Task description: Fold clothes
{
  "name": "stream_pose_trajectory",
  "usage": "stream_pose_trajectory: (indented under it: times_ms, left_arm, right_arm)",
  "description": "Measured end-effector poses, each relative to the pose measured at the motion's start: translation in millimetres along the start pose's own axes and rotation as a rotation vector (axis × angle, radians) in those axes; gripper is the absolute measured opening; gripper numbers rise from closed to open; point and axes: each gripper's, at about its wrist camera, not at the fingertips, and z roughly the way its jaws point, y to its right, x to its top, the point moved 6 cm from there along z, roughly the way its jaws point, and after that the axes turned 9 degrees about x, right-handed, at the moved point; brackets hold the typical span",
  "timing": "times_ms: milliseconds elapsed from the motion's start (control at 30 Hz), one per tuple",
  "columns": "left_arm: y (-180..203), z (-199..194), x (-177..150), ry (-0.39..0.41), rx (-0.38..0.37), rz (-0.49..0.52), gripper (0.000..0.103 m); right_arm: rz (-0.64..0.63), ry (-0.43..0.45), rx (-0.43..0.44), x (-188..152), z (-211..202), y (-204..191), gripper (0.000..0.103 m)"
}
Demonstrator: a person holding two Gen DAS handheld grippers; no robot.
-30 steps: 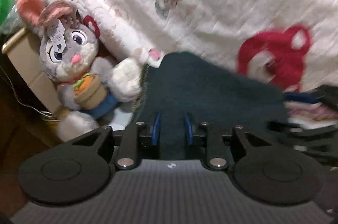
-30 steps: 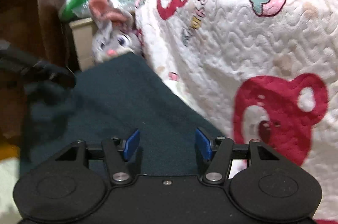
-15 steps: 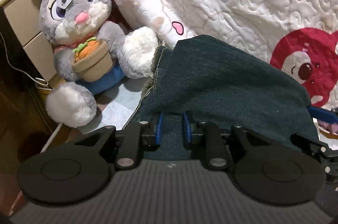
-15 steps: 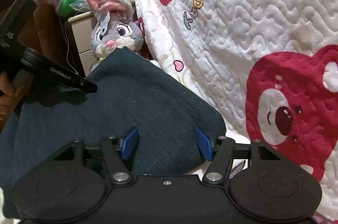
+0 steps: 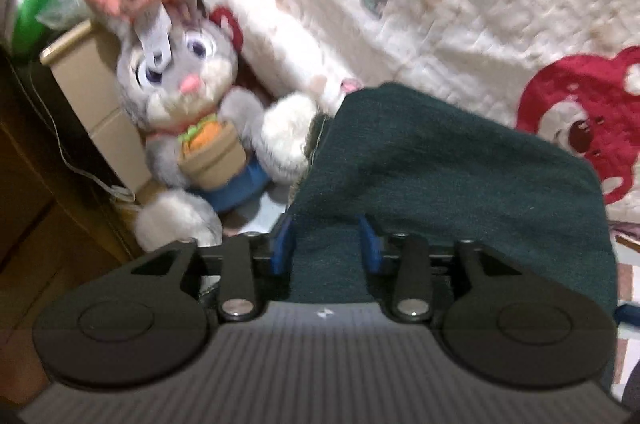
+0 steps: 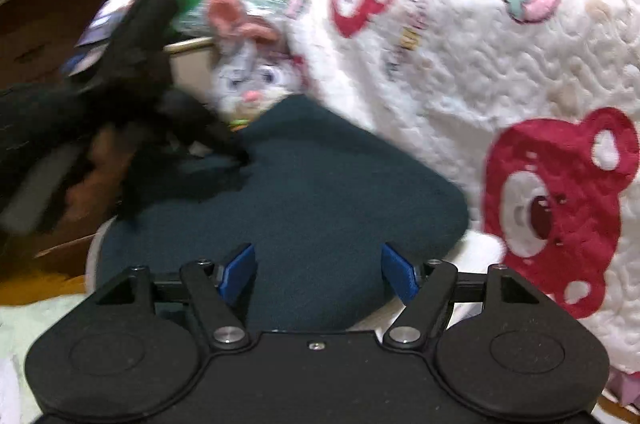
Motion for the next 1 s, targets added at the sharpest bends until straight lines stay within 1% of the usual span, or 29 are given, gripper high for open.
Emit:
stream_pose_trajectory:
  times_ms: [33, 100, 167, 233, 333, 433, 533, 567, 600, 633, 733, 800, 867, 900, 1000]
  left_arm:
    - [0, -9, -2, 0.023, 0.003, 0.016, 0.041]
    - [0, -27, -12, 0.057, 0.039, 0.069, 0.043]
    - [1, -46, -25, 0.054, 0.038, 0.095, 0.048]
    - [-2, -67, -38, 0.08, 0.053, 0.058, 0.049]
    - [-1, -83, -59, 0.056, 0.049, 0.008, 0.056]
    - [1, -99, -80, 0.03, 0.045, -0.042, 0.059]
    - [9, -103, -100, -0.008, -0.055, -0.107, 0.059]
    - [10, -100, -104, -0.017, -0.067, -0.139, 0.059]
    - [11, -97, -108, -0.027, -0.078, -0.172, 0.059]
    - [12, -95, -112, -0.037, -0.09, -0.204, 0.059]
    - [19, -111, -122, -0.013, -0.061, -0.256, 0.059]
    - [32, -130, -132, -0.001, -0.069, -0.234, 0.059]
    - [45, -149, -143, 0.002, -0.073, -0.21, 0.066]
    - [50, -159, -148, 0.002, -0.08, -0.21, 0.066]
    - [61, -193, -163, 0.047, -0.124, -0.264, 0.069]
  right_arm:
    - [-0.015, 0.005, 0.017, -6, -5, -6, 0.074]
    - [-0.038, 0.004, 0.021, -17, -16, -10, 0.074]
    - [-0.043, 0.006, 0.047, -25, -28, -11, 0.076]
    - [-0.035, 0.012, 0.079, -31, -39, -12, 0.076]
    - [0.002, 0.033, 0.13, -40, -50, -15, 0.077]
    - [0.047, 0.056, 0.139, -56, -64, -20, 0.077]
    - [0.077, 0.079, 0.156, -75, -82, -21, 0.077]
    - [0.092, 0.078, 0.16, -80, -83, -21, 0.08]
    - [0.105, 0.064, 0.162, -85, -83, -20, 0.081]
    - [0.11, 0.044, 0.157, -90, -82, -18, 0.081]
    - [0.125, 0.031, 0.106, -96, -90, -14, 0.081]
    - [0.131, 0.041, 0.109, -96, -104, -15, 0.081]
    - [0.125, 0.051, 0.097, -96, -120, -17, 0.081]
    - [0.122, 0.053, 0.087, -97, -127, -17, 0.081]
    - [0.118, 0.053, 0.079, -101, -150, -21, 0.081]
